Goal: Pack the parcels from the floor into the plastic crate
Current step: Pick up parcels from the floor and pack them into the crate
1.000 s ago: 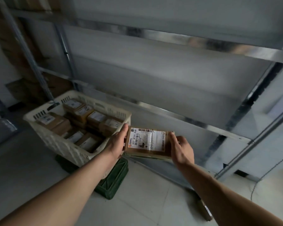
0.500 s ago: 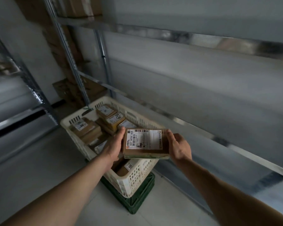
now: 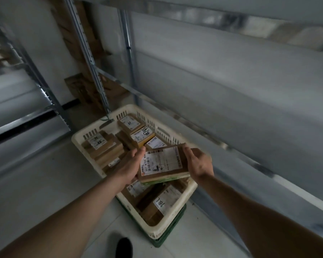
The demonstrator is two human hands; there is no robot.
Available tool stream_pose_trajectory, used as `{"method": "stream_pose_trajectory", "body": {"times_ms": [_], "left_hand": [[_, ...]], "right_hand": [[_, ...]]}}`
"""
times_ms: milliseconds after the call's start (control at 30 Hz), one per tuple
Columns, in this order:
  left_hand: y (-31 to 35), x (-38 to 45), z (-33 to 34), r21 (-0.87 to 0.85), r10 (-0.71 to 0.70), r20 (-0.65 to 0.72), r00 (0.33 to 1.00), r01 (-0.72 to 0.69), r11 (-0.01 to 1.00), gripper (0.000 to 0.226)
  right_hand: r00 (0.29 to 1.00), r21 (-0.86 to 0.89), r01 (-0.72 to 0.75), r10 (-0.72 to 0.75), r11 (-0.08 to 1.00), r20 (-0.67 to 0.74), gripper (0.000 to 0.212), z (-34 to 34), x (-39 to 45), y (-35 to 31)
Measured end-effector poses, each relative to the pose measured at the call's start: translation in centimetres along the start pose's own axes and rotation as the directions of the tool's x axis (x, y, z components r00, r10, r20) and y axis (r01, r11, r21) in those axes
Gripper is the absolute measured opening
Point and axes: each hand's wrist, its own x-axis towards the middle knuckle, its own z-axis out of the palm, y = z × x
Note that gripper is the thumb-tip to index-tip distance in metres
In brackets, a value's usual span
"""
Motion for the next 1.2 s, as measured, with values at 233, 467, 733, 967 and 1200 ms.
{"method": "stream_pose_trajectory", "body": {"times_ms": [233, 467, 733, 967, 1200], "left_hand": [[-1.9, 9.5, -3.8, 0.099, -0.111, 0.164, 0.98, 0.096, 0.99, 0.068], [-5.8, 16.3, -5.4, 0.249, -0.307, 0.259, 0.916, 0.244, 0.937, 0.079], [-9.5, 20.4, -4.8, 0.463, -0.421, 0.261, 0.868, 0.27, 0.844, 0.082], [-10.5, 21.6, -3.8, 0.69, -0.588, 0.433, 0.683, 0.17, 0.704, 0.073], [-11.7, 23.0, -1.3, 0.757, -0.353, 0.438, 0.827, -0.128, 0.641, 0.029]], "right_hand": [[0.99, -0.088, -0.136, 0.133, 0.987, -0.047, 0.044, 6.4, 5.2, -0.3], [0.971, -0.106, -0.239, 0.237, 0.965, -0.03, 0.044, 12.6, 7.0, 0.9], [0.941, -0.153, -0.328, 0.337, 0.932, 0.034, 0.041, 16.7, 8.9, 4.0], [0.902, -0.248, -0.367, 0.408, 0.897, 0.142, 0.038, 18.9, 10.5, 6.1], [0.86, -0.346, -0.336, 0.435, 0.876, 0.266, 0.027, 20.7, 10.4, 7.5]]}}
